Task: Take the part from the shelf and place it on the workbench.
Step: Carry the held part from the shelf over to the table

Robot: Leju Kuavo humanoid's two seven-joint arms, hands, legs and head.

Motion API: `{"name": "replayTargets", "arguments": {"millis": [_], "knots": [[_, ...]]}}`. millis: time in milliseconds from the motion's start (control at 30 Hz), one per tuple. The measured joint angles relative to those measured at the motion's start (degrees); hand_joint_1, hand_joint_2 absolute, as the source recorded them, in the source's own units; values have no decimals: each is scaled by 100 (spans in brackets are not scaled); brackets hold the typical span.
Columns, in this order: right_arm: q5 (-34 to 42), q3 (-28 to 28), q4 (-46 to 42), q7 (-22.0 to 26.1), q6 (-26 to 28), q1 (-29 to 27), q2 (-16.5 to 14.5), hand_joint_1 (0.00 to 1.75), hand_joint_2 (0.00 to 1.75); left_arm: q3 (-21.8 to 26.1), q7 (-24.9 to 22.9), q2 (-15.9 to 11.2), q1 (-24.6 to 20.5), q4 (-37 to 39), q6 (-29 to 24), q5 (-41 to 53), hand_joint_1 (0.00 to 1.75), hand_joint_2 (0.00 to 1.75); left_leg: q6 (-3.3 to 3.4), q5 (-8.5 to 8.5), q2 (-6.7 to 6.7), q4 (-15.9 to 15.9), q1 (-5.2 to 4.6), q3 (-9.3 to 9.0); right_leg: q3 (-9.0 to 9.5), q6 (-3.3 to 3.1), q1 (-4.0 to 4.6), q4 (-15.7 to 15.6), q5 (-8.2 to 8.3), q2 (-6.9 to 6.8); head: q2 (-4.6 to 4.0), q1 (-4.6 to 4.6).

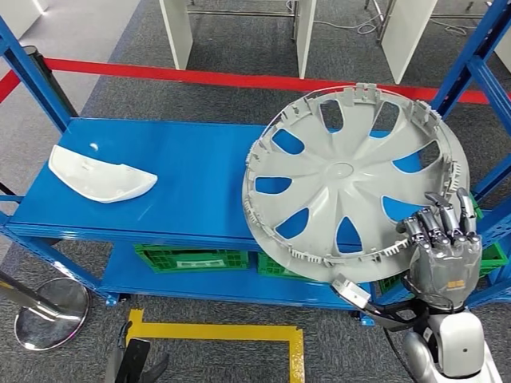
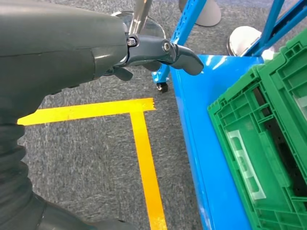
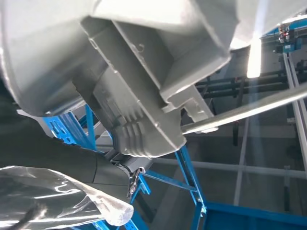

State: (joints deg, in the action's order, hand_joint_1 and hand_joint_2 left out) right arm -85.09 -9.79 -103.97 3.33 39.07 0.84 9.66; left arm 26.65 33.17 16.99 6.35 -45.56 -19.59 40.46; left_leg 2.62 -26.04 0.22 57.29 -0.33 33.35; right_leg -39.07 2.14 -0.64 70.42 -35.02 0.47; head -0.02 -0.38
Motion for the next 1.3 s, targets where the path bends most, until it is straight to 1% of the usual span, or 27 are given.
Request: {"name": "replayTargets", "arguments": {"millis": [33, 67, 100, 133, 167, 233, 367, 433, 467, 533, 567, 600, 633, 700, 733, 767, 867, 900, 933, 1033, 1067, 1100, 1133, 1167, 1233, 1267, 1300], "knots": [[-11, -11, 2, -8, -1, -9, 1, 175, 175, 1, -5, 1, 0, 1, -10, 0, 0, 175, -1, 0, 3, 5, 0, 0, -106, 16, -6, 220, -52, -2, 0, 0], [-22, -19, 3, -14, -1, -17, 1, 175, 175, 1, -8, 1, 0, 2, -21, 0, 0, 175, -2, -1, 5, 11, 2, -1, -137, 30, -11, 277, -15, -7, 0, 1], [-32, -25, 5, -18, -1, -22, 2, 175, 175, 1, -9, 2, 0, 2, -32, 0, 0, 175, -7, -4, 5, 22, 6, 0, -50, 36, -13, 99, 129, -14, 0, 2], [-38, -28, 6, -22, -1, -24, 2, 175, 175, 1, -10, 2, 0, 3, -39, 0, 0, 175, -19, -12, 5, 42, 13, 0, 141, 40, -18, -279, 334, -28, 0, 1], [-39, -31, 7, -25, -1, -21, 2, 175, 175, 0, -10, 1, 0, 3, -44, 0, 0, 175, -38, -22, 4, 61, 16, 3, 337, 36, -17, -658, 468, -41, 0, 1], [-40, -42, 3, -30, 1, -16, 2, 175, 175, 0, -11, -2, 1, 3, -48, 0, 0, 175, -97, -37, -2, 119, 4, 25, 612, -16, -4, -1154, 608, -41, 0, -1], [-54, -55, 2, -49, 3, -33, 3, 175, 175, 1, -13, -7, 1, 3, -63, -2, 0, 175, -211, -35, -15, 131, 5, 59, 622, -153, 11, -1191, 663, -18, 0, -9], [-72, -56, 2, -63, 3, -31, 4, 175, 175, -1, -14, -9, 1, 3, -78, -2, 0, 175, -287, -301, -29, 436, 23, 195, 581, -234, -12, -1205, 715, -29, 0, -25], [-79, -58, 2, -67, 3, -30, 4, 175, 175, -1, -14, -8, 2, 3, -83, -2, 0, 175, -319, -524, -32, 773, 32, 317, 556, -259, -14, -1207, 736, -34, 0, -37], [-89, -61, 7, -70, 3, -30, 4, 175, 175, 1, -15, -9, 1, 5, -87, -2, 0, 175, -339, -908, -33, 1508, 50, 568, 506, -280, -13, -1205, 772, -40, 0, -48], [-92, -62, 13, -71, 3, -31, 4, 175, 175, 1, -15, -8, 1, 7, -87, -2, 0, 175, -335, -972, -33, 1702, 53, 606, 483, -278, -9, -1204, 791, -42, 0, -47], [-97, -63, 18, -73, 3, -32, 4, 175, 175, 1, -16, -8, 1, 8, -87, -2, 0, 175, -320, -921, -33, 1668, 52, 538, 461, -274, -5, -1203, 811, -40, 0, -48], [-101, -66, 22, -76, 3, -33, 4, 175, 175, 1, -16, -8, 1, 9, -88, -2, 0, 175, -292, -781, -34, 1416, 49, 365, 443, -267, 0, -1202, 832, -36, 0, -49], [-104, -72, 22, -82, 4, -32, 4, 175, 175, 0, -16, -10, 0, 10, -92, -2, 0, 175, -206, -465, -40, 582, 28, -124, 419, -240, 13, -1201, 870, -26, 0, -47], [-104, -73, 22, -86, 5, -28, 4, 175, 175, -1, -16, -11, 0, 10, -95, -2, 0, 175, -173, -380, -43, 262, 14, -295, 403, -216, 17, -1198, 890, -24, 0, -47], [-105, -73, 22, -89, 5, -25, 4, 175, 175, -1, -17, -11, 0, 11, -98, -1, 0, 175, -153, -352, -45, 88, -1, -378, 385, -185, 15, -1195, 912, -24, 0, -44], [-109, -83, 23, -92, 5, -27, 6, 175, 175, 1, -18, -8, 0, 13, -104, -3, 0, 175, -119, -288, -39, 20, -14, -336, 337, -71, -7, -1190, 969, -27, 0, -43], [-110, -87, 23, -93, 5, -28, 8, 175, 175, 1, -19, -4, -1, 14, -107, -3, 0, 175, -89, -243, -29, 0, -6, -312, 297, -42, -12, -1142, 906, -29, 0, -42], [-113, -91, 23, -94, 5, -26, 10, 175, 175, 1, -19, -1, -2, 15, -112, -2, 0, 175, -58, -193, -17, -23, 5, -278, 226, -19, -13, -993, 756, -30, 0, -35], [-120, -104, 24, -108, 5, -30, 15, 175, 175, 1, -19, 1, -2, 16, -134, -1, 0, 175, -7, -70, 10, -28, 1, -124, -106, 30, -17, 10, 57, -34, 0, -16], [-121, -107, 27, -116, 5, -41, 16, 175, 175, 1, -19, 1, -2, 18, -139, -2, 0, 175, -7, -33, 14, -23, -5, -70, -146, 42, -18, 269, -48, -35, 0, -15], [-122, -110, 31, -126, 5, -53, 16, 175, 175, 1, -19, 0, -2, 19, -144, -1, 0, 175, -12, 1, 15, -15, -9, -19, -94, 48, -17, 339, -42, -35, 0, -15], [-121, -113, 35, -135, 5, -65, 17, 175, 175, 1, -19, -1, -2, 20, -146, -1, 0, 175, -20, 28, 16, -4, -10, 26, 68, 47, -17, 187, 62, -37, 0, -13], [-121, -114, 38, -142, 5, -73, 17, 175, 175, 1, -19, -1, -2, 21, -148, -1, 0, 175, -32, 50, 15, 14, -9, 64, 332, 40, -18, -168, 216, -41, 0, -13], [-119, -118, 38, -148, 5, -74, 17, 175, 175, 1, -19, -1, -3, 22, -149, -1, 0, 175, -72, 85, 15, 58, -19, 133, 867, 12, -6, -967, 359, -45, 0, -13], [-118, -119, 37, -151, 6, -75, 17, 175, 175, 1, -19, -1, -3, 23, -150, -1, 0, 175, -100, 110, 15, 79, -25, 159, 1022, -8, 2, -1221, 371, -44, 0, -14], [-116, -120, 36, -157, 7, -80, 17, 175, 175, 1, -19, -2, -3, 24, -153, -1, 0, 175, -131, 138, 15, 90, -31, 180, 1077, -29, 12, -1324, 345, -40, 0, -13]]}}
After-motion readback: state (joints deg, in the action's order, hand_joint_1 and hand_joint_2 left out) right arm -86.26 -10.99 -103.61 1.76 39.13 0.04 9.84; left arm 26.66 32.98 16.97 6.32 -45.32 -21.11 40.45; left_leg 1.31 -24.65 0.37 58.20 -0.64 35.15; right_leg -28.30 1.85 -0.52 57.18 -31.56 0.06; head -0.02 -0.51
